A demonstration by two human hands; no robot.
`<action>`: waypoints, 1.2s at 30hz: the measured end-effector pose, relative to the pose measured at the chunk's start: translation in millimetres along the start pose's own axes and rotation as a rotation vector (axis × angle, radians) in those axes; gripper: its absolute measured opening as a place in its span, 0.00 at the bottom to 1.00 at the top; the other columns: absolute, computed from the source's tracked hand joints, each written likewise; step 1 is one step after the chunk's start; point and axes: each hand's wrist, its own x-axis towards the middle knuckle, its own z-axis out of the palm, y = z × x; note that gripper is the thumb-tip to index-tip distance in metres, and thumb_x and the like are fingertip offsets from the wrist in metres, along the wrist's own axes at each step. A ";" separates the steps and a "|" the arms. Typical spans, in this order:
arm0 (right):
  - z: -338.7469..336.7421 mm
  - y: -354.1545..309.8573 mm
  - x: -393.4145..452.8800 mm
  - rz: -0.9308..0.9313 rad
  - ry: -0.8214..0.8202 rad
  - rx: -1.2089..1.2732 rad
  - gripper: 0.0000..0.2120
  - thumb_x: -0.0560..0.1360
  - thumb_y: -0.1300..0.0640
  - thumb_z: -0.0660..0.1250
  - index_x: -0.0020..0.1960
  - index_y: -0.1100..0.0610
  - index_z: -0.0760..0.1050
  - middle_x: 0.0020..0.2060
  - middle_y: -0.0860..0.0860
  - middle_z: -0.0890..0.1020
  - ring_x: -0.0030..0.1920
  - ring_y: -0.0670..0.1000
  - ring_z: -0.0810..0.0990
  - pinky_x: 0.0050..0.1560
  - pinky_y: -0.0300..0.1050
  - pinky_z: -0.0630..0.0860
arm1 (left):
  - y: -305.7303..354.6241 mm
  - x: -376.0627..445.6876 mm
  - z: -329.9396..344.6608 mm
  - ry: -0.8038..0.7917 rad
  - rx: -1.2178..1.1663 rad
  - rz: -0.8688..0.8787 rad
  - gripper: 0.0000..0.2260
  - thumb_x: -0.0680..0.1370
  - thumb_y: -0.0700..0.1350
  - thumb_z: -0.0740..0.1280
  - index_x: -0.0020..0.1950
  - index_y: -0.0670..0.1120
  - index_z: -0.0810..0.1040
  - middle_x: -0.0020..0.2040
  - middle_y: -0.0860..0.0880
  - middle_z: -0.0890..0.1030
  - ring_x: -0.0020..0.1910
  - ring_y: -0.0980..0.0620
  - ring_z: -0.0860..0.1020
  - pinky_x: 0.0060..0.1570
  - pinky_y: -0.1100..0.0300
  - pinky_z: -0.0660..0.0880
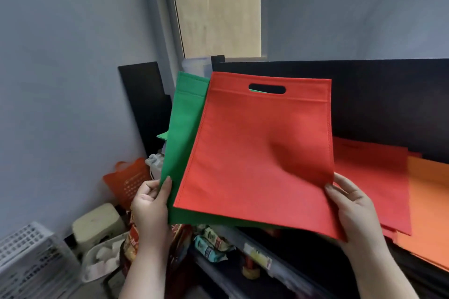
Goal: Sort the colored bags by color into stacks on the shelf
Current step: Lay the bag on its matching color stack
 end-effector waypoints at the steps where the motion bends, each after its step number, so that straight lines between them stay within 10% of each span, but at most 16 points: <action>1: 11.3 5.8 11.4 -0.005 -0.007 -0.005 0.11 0.77 0.65 0.63 0.49 0.52 0.80 0.37 0.46 0.85 0.34 0.42 0.81 0.36 0.36 0.78 | -2.1 13.0 -0.9 0.009 -0.003 0.003 0.07 0.77 0.38 0.66 0.40 0.44 0.73 0.31 0.52 0.82 0.29 0.57 0.79 0.28 0.65 0.76; 11: 117.8 48.8 100.6 -0.047 -0.088 0.083 0.14 0.77 0.68 0.61 0.47 0.53 0.80 0.38 0.48 0.86 0.36 0.43 0.82 0.39 0.34 0.79 | -30.2 145.5 -6.6 0.074 0.023 0.048 0.09 0.76 0.37 0.68 0.38 0.48 0.77 0.33 0.50 0.83 0.34 0.52 0.79 0.38 0.52 0.76; 20: 180.5 58.1 162.2 -0.073 -0.041 0.035 0.14 0.78 0.67 0.60 0.47 0.53 0.81 0.39 0.48 0.86 0.35 0.43 0.82 0.37 0.35 0.79 | -55.8 263.7 3.9 0.001 0.006 0.012 0.06 0.77 0.39 0.68 0.41 0.45 0.74 0.34 0.51 0.84 0.32 0.54 0.81 0.31 0.62 0.78; 36: 272.6 78.5 225.1 -0.274 0.270 -0.049 0.13 0.78 0.67 0.60 0.48 0.53 0.80 0.38 0.46 0.85 0.36 0.42 0.82 0.40 0.34 0.79 | -148.3 460.2 42.3 -0.405 0.140 -0.164 0.08 0.76 0.37 0.68 0.39 0.45 0.74 0.30 0.52 0.82 0.28 0.58 0.78 0.32 0.62 0.75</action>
